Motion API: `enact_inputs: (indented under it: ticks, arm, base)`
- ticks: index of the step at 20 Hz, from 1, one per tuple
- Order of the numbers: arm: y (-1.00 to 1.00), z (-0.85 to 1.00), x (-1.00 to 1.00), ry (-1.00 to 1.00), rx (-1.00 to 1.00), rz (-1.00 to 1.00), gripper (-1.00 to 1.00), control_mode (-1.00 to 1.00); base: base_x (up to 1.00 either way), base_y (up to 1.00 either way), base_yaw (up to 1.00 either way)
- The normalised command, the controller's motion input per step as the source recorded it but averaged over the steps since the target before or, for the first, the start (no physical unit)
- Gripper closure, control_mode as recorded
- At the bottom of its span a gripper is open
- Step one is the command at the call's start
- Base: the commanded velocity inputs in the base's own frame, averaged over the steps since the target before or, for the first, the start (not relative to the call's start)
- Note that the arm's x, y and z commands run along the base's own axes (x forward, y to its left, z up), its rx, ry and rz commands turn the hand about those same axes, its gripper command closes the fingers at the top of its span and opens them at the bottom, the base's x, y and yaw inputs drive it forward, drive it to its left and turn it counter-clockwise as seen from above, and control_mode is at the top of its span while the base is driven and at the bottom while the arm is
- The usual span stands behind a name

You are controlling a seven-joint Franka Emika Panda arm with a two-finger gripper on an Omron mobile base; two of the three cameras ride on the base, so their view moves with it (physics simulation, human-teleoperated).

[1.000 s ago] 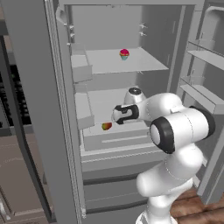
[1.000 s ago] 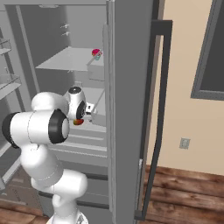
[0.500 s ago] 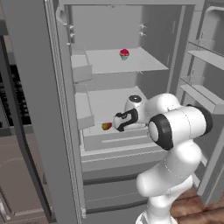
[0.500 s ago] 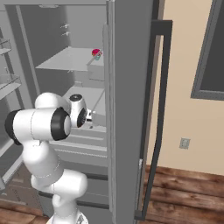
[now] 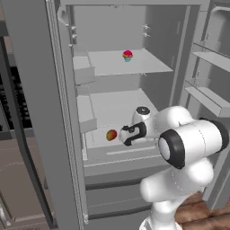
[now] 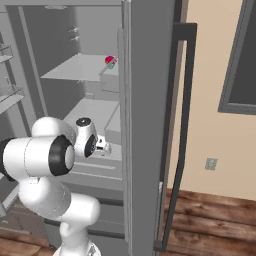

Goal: Fully open the fridge drawer.

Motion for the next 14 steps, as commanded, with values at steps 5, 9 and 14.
enact_inputs:
  ticks: [5, 9, 14]
  arm:
    - [-0.13, -0.35, -0.79, 0.00, 0.00, 0.00, -1.00, -1.00]
    - [-0.15, -0.33, -0.91, 0.00, 0.00, 0.00, -1.00, -1.00]
    - [-0.17, -0.32, -1.00, -0.03, 0.00, 0.00, -1.00, -1.00]
  base:
    - [0.00, 0.00, 0.00]
    - [0.00, 0.00, 0.00]
    - [0.00, 0.00, 0.00]
